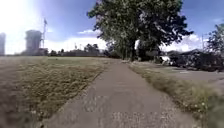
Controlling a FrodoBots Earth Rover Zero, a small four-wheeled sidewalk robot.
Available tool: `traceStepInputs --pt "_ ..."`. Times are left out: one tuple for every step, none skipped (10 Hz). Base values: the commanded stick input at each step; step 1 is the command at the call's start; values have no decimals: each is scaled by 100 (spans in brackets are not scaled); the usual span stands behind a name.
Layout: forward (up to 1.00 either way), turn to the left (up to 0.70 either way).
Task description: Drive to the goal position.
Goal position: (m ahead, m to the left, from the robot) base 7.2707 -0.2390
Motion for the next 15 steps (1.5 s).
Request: traceStepInputs --pt "100 0" --pt "100 0" --pt "100 0" --pt "100 0" --pt "100 0" --pt "100 0" --pt "100 0" --pt "100 0" --pt "100 0" --pt "100 0" --pt "100 0" --pt "100 0" --pt "100 0" --pt "100 0" --pt "100 0"
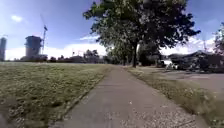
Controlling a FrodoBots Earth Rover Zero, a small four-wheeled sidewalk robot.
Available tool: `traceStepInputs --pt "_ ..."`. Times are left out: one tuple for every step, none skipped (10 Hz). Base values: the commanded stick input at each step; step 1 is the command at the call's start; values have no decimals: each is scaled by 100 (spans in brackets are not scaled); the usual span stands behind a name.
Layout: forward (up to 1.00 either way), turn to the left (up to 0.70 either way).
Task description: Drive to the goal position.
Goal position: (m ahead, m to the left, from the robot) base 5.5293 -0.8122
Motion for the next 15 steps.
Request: traceStepInputs --pt "100 0" --pt "100 0" --pt "100 0" --pt "100 0" --pt "100 0" --pt "100 0" --pt "100 0" --pt "100 0" --pt "100 0" --pt "100 0" --pt "100 0" --pt "100 0" --pt "100 0" --pt "100 0" --pt "100 0"
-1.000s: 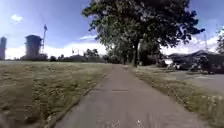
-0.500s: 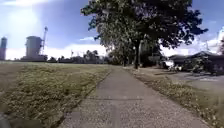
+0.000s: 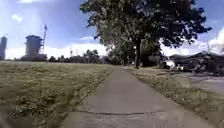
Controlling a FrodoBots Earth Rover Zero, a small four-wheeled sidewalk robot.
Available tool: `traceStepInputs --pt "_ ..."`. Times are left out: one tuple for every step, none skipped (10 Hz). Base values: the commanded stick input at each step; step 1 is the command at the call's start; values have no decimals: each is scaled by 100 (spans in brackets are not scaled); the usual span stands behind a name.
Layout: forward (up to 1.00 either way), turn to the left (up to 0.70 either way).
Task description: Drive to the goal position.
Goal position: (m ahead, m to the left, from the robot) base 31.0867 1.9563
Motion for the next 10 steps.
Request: traceStepInputs --pt "100 0" --pt "100 0" --pt "100 0" --pt "100 0" --pt "100 0" --pt "100 0" --pt "100 0" --pt "100 0" --pt "100 0" --pt "100 0"
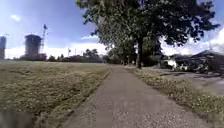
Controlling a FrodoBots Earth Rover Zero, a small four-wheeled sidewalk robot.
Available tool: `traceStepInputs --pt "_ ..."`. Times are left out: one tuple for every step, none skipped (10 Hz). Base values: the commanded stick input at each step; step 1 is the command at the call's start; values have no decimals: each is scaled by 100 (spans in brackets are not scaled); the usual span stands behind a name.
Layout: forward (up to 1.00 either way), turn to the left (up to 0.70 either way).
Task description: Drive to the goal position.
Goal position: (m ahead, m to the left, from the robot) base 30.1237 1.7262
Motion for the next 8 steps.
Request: traceStepInputs --pt "100 0" --pt "100 0" --pt "100 0" --pt "100 0" --pt "100 0" --pt "100 0" --pt "100 0" --pt "100 0"
